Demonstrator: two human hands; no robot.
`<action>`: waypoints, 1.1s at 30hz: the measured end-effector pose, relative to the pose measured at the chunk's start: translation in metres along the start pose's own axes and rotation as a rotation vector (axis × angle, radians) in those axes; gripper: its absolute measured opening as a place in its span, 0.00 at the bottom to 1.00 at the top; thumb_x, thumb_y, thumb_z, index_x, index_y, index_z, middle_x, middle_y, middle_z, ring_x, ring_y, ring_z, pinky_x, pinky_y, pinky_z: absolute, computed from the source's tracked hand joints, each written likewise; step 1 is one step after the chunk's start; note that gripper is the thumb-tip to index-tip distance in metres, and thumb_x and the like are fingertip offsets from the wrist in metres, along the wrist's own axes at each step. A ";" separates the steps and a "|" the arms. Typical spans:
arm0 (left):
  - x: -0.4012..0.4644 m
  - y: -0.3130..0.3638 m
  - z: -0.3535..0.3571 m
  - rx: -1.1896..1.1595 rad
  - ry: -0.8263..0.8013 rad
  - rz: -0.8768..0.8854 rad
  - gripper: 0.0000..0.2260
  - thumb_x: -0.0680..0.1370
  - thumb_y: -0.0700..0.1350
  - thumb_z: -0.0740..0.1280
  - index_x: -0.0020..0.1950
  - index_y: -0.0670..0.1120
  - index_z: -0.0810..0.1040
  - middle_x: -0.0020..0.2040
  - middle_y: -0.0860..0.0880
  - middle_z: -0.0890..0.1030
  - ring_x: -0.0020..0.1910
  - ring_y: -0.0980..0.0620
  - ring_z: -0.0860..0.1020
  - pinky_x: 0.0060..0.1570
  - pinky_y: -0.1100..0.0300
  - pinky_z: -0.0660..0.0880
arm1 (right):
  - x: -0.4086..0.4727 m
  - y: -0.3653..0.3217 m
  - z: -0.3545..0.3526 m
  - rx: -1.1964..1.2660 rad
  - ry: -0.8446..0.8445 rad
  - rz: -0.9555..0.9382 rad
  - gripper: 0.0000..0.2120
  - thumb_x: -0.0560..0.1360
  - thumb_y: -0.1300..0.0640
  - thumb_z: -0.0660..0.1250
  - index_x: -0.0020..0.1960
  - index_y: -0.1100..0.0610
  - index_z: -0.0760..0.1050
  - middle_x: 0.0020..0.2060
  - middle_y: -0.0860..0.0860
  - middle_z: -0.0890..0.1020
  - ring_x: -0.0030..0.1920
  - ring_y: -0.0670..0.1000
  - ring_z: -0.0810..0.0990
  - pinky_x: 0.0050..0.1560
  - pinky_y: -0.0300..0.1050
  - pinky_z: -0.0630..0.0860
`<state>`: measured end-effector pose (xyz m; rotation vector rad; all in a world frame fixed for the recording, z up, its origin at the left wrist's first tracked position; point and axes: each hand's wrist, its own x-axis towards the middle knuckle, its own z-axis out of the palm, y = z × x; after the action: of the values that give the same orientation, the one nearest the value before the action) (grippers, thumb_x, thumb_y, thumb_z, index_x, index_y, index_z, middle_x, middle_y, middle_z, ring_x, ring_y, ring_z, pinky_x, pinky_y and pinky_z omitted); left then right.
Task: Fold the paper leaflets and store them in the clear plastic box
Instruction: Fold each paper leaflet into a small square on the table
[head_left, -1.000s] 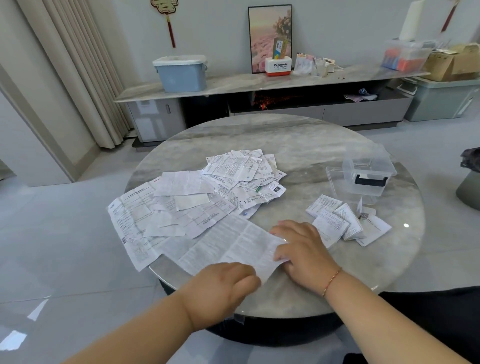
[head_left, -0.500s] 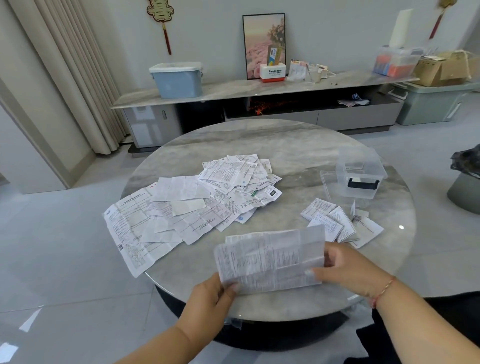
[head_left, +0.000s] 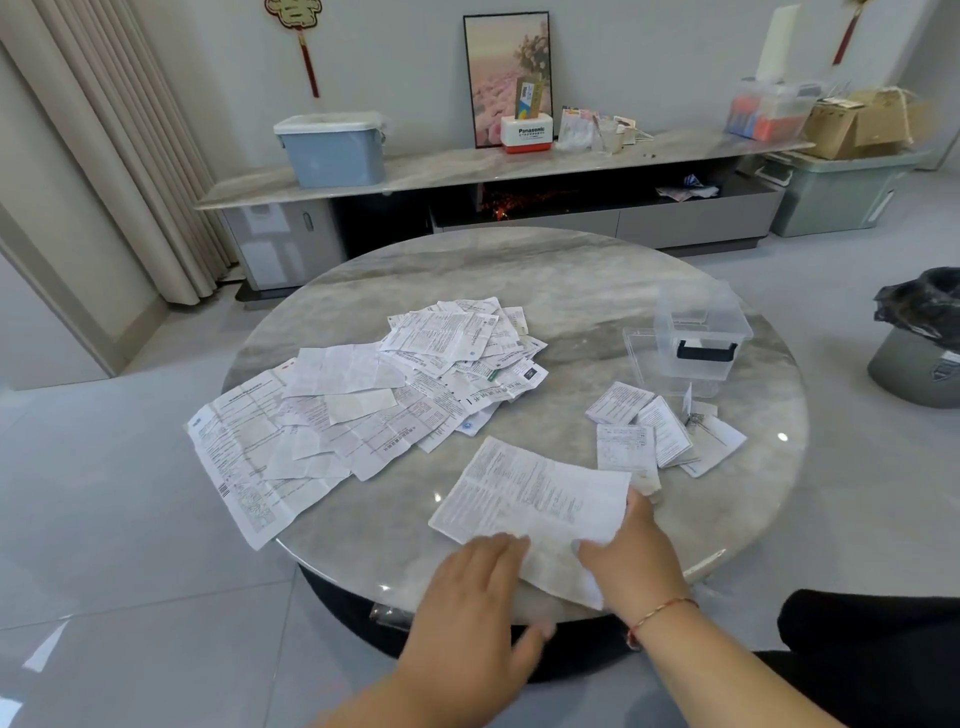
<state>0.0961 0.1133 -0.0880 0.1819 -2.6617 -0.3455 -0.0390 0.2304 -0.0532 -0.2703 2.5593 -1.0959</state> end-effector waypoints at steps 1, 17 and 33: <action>-0.003 0.004 0.004 0.014 -0.066 0.013 0.34 0.64 0.63 0.65 0.64 0.46 0.75 0.59 0.51 0.77 0.58 0.52 0.74 0.58 0.58 0.72 | -0.007 -0.002 0.003 0.080 -0.027 0.046 0.29 0.69 0.61 0.71 0.65 0.58 0.62 0.51 0.54 0.80 0.45 0.58 0.82 0.41 0.46 0.78; -0.005 -0.037 -0.019 -0.175 0.029 -0.085 0.04 0.77 0.47 0.58 0.46 0.50 0.71 0.39 0.54 0.76 0.38 0.58 0.71 0.41 0.69 0.66 | 0.018 0.010 -0.053 -0.026 -0.732 -0.476 0.43 0.57 0.48 0.81 0.67 0.45 0.65 0.65 0.37 0.70 0.65 0.30 0.65 0.63 0.25 0.61; 0.016 -0.021 -0.005 -0.203 0.229 -0.579 0.19 0.68 0.36 0.71 0.57 0.45 0.74 0.52 0.50 0.74 0.51 0.52 0.72 0.52 0.64 0.67 | 0.026 -0.010 0.003 -0.189 -0.068 -0.332 0.28 0.70 0.56 0.71 0.66 0.50 0.63 0.36 0.43 0.74 0.42 0.48 0.76 0.40 0.39 0.67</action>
<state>0.0855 0.0892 -0.0826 0.8757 -2.2840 -0.7220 -0.0610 0.2139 -0.0543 -0.7900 2.6191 -0.9290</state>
